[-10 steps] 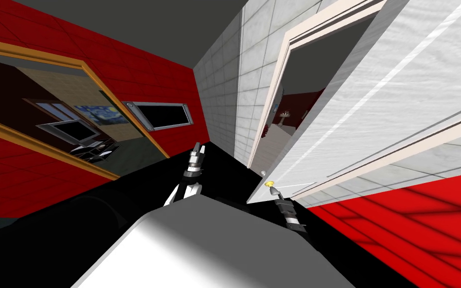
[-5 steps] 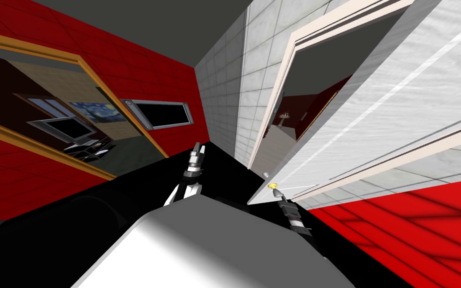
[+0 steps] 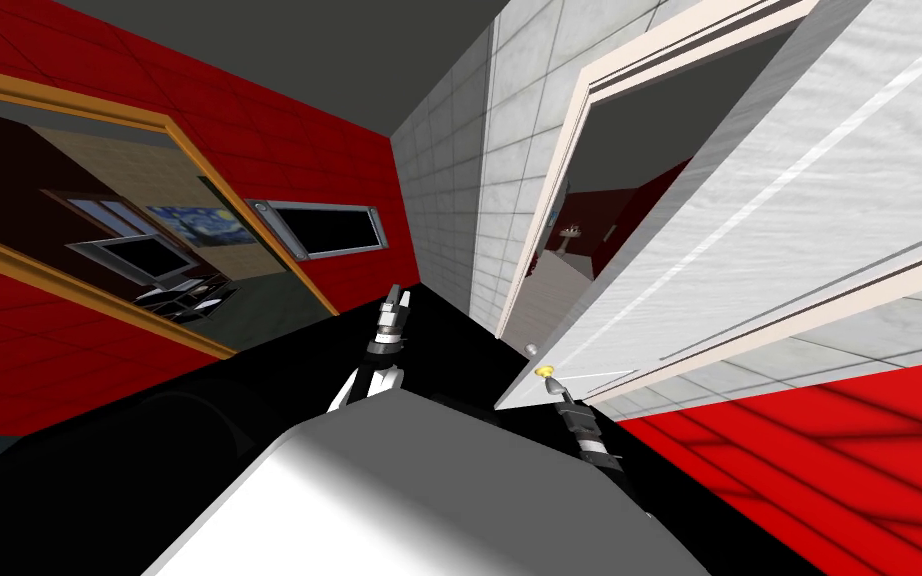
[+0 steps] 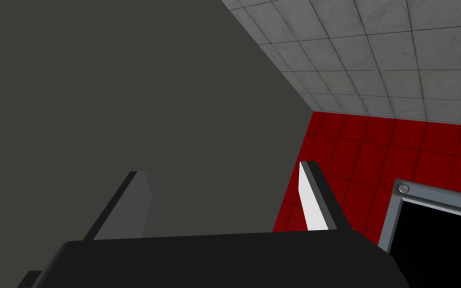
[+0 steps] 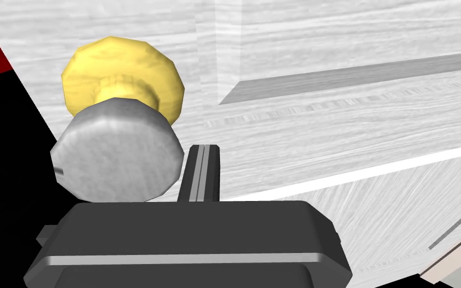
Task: Pull the door open
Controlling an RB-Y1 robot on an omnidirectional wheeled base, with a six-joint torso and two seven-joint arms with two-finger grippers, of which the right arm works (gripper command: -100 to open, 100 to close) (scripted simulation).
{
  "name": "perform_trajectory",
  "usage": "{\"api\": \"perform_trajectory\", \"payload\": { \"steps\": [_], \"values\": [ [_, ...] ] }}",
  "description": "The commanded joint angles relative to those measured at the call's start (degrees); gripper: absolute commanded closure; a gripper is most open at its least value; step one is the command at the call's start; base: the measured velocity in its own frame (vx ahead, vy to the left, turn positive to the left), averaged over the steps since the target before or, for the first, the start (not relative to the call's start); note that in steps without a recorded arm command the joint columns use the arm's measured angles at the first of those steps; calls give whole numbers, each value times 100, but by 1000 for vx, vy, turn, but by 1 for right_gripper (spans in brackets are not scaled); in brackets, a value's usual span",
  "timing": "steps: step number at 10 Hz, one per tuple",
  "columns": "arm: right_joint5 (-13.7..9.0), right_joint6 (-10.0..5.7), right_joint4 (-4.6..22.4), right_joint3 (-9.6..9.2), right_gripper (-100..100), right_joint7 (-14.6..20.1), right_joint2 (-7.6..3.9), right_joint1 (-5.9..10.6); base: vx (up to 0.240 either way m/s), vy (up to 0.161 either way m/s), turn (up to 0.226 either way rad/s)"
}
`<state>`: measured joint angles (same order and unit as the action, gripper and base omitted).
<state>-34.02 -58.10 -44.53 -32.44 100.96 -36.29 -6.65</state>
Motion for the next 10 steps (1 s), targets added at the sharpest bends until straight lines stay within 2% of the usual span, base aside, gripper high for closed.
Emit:
{"api": "perform_trajectory", "payload": {
  "steps": [1, 3, 9, 10],
  "values": [
    [58, -142, 36, -86, -100, 35, 15, 0, -99, -66, 134],
    [116, -283, 71, -171, -100, 70, 29, 0, -190, -121, 166],
    [278, -682, 171, -412, -100, 169, 71, -1, -131, -88, 78],
    [278, -682, 171, -412, -100, 169, 71, -1, -101, -58, 60]
  ]
}}
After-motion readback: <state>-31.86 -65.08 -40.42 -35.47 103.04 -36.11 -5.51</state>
